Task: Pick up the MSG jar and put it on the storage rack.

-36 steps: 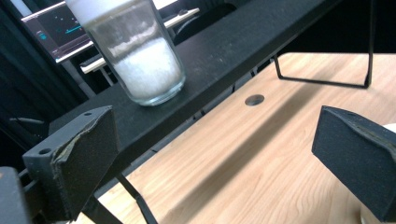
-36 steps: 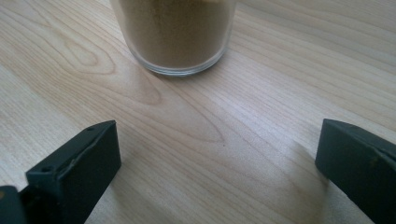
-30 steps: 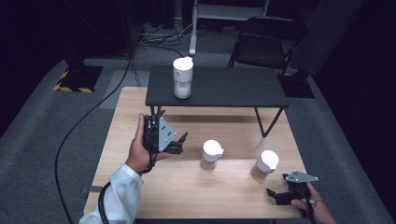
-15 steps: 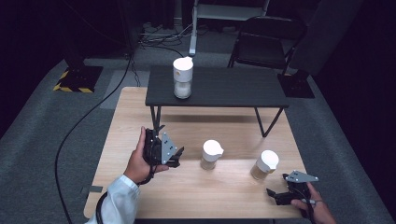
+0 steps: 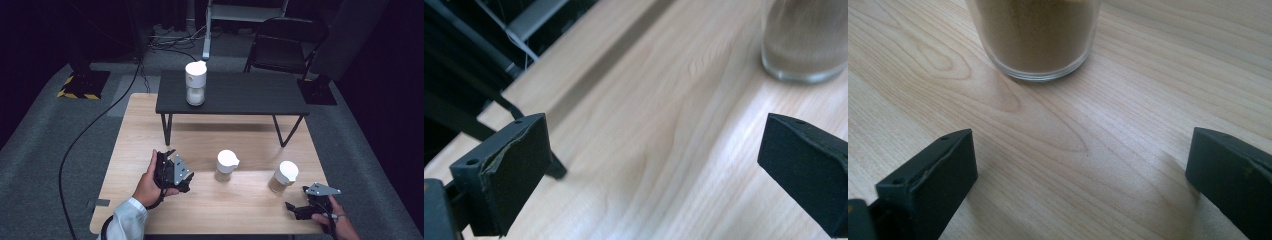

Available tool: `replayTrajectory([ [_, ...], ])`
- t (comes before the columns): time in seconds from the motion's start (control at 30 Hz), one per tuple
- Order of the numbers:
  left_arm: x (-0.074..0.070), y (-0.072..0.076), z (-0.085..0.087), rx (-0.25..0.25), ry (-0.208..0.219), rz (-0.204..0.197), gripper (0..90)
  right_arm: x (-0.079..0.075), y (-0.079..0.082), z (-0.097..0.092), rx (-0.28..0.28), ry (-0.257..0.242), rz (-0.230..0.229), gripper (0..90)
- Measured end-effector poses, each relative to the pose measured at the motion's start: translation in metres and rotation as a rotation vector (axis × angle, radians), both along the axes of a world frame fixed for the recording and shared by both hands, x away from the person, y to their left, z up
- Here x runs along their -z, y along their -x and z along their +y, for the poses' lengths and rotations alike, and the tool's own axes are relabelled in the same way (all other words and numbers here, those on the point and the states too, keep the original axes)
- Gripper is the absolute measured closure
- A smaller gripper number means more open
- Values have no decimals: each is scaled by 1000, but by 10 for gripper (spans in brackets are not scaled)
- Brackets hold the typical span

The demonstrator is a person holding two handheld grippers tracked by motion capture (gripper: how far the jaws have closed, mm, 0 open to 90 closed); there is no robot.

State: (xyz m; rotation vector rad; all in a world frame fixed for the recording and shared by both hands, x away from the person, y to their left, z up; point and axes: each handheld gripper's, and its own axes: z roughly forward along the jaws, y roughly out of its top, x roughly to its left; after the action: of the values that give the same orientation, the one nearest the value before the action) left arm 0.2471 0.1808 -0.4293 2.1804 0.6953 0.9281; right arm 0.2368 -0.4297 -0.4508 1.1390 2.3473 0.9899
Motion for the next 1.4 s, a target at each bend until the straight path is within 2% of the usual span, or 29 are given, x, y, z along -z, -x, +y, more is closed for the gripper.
replayTrajectory([
  [0.07,4,-1,3,-9,14,32,8,0,0,0,0,0,0,0],
  [0.27,15,-3,7,-42,6,91,9,0,0,0,0,0,0,0],
  [0.47,16,-4,19,-58,37,152,11,0,0,0,1,0,0,0],
  [0.53,17,-4,22,-67,35,166,11,0,0,0,0,0,0,0],
  [0.7,18,-8,34,-84,70,223,14,0,0,0,0,0,0,0],
  [0.77,19,-10,37,-91,65,240,14,0,0,0,0,0,0,0],
  [0.93,21,-15,51,-104,111,281,15,0,0,0,0,0,0,0],
  [1.07,22,-22,66,-119,177,339,9,0,0,0,1,0,0,0],
  [1.23,20,-33,78,-138,225,419,5,0,0,0,1,0,0,0],
  [1.4,20,-33,81,-129,224,417,0,0,0,0,1,0,0,0],
])
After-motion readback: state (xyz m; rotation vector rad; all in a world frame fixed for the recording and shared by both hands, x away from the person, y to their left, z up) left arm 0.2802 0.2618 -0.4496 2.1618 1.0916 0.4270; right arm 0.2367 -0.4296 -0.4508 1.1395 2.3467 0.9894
